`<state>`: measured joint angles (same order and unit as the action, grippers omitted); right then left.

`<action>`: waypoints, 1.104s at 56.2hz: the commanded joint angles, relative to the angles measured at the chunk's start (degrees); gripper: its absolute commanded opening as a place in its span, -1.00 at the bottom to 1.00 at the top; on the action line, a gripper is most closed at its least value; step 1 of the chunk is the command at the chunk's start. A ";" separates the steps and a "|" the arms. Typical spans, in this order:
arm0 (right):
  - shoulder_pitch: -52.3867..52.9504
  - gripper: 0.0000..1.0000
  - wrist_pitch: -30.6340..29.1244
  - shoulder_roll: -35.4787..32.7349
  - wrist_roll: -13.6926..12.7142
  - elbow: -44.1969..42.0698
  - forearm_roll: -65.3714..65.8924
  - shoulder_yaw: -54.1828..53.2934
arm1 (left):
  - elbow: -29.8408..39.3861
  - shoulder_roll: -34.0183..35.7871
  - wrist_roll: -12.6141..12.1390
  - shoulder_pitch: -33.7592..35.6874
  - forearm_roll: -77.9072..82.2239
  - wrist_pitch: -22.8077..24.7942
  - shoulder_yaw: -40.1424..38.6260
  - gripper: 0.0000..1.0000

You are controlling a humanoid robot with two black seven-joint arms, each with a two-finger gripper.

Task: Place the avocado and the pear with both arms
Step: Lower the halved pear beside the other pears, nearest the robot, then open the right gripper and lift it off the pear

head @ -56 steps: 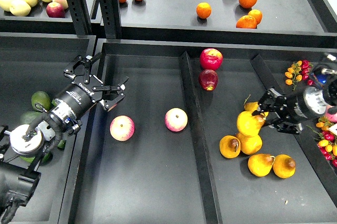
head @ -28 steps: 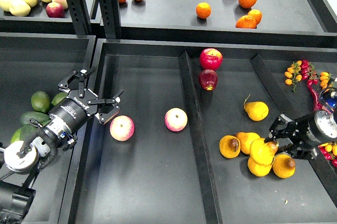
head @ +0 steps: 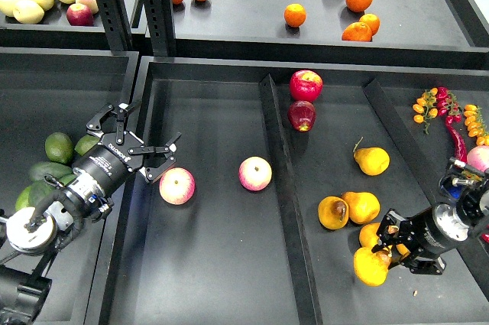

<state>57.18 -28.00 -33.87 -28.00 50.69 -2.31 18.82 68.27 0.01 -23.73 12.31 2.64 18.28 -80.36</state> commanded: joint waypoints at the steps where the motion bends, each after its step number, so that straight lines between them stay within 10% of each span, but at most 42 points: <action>1: -1.80 -0.62 0.00 2.84 0.00 -3.40 0.38 -0.53 | -0.07 -0.01 0.00 0.00 0.00 0.00 0.02 0.99; 27: -4.36 -0.26 0.00 5.04 0.00 -5.95 0.99 -1.59 | 0.02 -0.01 0.00 0.00 0.00 0.09 0.38 0.99; 48: -1.55 0.85 0.00 3.64 0.00 -3.41 1.96 -2.03 | 0.10 -0.01 -0.18 0.00 0.00 0.00 0.38 0.99; 62: -0.84 0.99 0.00 -2.87 0.00 -1.91 1.69 -12.48 | 0.19 -0.01 -0.18 0.09 -0.18 0.09 0.55 0.99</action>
<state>56.58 -28.00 -34.07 -28.00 47.65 -0.64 11.55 68.37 0.00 -23.90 12.30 2.64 18.35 -79.90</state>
